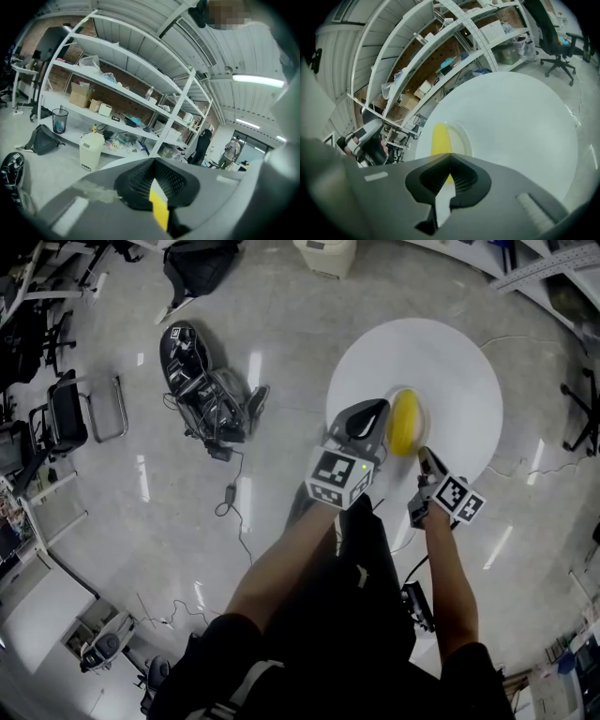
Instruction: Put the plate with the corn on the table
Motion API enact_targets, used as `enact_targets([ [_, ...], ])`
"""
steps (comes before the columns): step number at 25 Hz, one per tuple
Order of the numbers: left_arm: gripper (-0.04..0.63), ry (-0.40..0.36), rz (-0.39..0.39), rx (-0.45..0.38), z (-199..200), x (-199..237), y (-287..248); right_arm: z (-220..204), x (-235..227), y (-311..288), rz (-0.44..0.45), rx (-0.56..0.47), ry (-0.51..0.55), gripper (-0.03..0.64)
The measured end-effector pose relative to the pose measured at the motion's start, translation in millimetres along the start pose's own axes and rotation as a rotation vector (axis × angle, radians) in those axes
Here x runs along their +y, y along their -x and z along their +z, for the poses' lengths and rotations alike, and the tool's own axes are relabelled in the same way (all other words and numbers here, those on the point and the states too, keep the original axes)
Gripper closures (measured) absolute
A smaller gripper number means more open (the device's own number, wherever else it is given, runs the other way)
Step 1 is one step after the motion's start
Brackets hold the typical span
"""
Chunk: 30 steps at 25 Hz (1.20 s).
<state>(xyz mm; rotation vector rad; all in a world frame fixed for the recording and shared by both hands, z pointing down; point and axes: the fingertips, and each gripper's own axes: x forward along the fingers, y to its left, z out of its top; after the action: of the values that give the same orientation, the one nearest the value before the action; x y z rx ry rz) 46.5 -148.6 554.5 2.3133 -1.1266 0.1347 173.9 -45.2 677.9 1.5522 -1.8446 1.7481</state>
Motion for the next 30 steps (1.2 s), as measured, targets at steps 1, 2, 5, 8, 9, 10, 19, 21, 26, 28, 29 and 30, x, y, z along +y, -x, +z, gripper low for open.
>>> enact_targets([
  [1, 0.591, -0.003, -0.001, -0.004, 3.6, -1.7, 0.7, 1.5, 2.2, 1.6, -0.001, -0.003, 0.01, 0.607],
  [2, 0.591, -0.006, -0.003, -0.008, 7.3, -3.4, 1.4, 2.9, 4.7, 3.5, 0.0, -0.007, 0.017, 0.607],
  [5, 0.591, -0.011, -0.006, -0.016, 18.3, -8.8, 5.1, 6.0, 14.0, 9.9, 0.003, -0.015, 0.028, 0.607],
  [8, 0.591, -0.017, -0.011, -0.027, 29.1, -15.3, 10.9, 9.9, 24.0, 16.1, 0.01, -0.026, 0.038, 0.607],
  [9, 0.591, -0.022, -0.013, -0.032, 32.0, -17.6, 13.3, 11.7, 27.4, 18.1, 0.014, -0.032, 0.041, 0.607],
  [10, 0.591, -0.026, -0.013, -0.035, 34.2, -19.7, 15.9, 13.5, 30.8, 20.2, 0.018, -0.038, 0.044, 0.607],
  [19, 0.591, -0.027, -0.019, -0.061, 57.9, -38.7, 42.1, 32.3, 69.6, 39.7, 0.047, -0.1, 0.103, 0.607],
  [21, 0.591, -0.023, -0.024, -0.068, 64.0, -44.7, 49.9, 36.8, 78.1, 46.5, 0.053, -0.12, 0.119, 0.607],
  [26, 0.591, -0.045, -0.038, -0.099, 79.9, -59.8, 68.7, 50.2, 100.3, 68.5, 0.07, -0.181, 0.162, 0.607],
  [28, 0.591, -0.057, -0.045, -0.105, 84.6, -65.5, 74.5, 54.9, 109.3, 78.2, 0.084, -0.206, 0.167, 0.607],
  [29, 0.591, -0.062, -0.049, -0.109, 87.8, -68.2, 77.2, 57.3, 113.9, 82.9, 0.089, -0.217, 0.171, 0.607],
  [30, 0.591, -0.066, -0.053, -0.115, 91.2, -70.8, 79.8, 59.7, 118.4, 87.5, 0.092, -0.228, 0.177, 0.607],
])
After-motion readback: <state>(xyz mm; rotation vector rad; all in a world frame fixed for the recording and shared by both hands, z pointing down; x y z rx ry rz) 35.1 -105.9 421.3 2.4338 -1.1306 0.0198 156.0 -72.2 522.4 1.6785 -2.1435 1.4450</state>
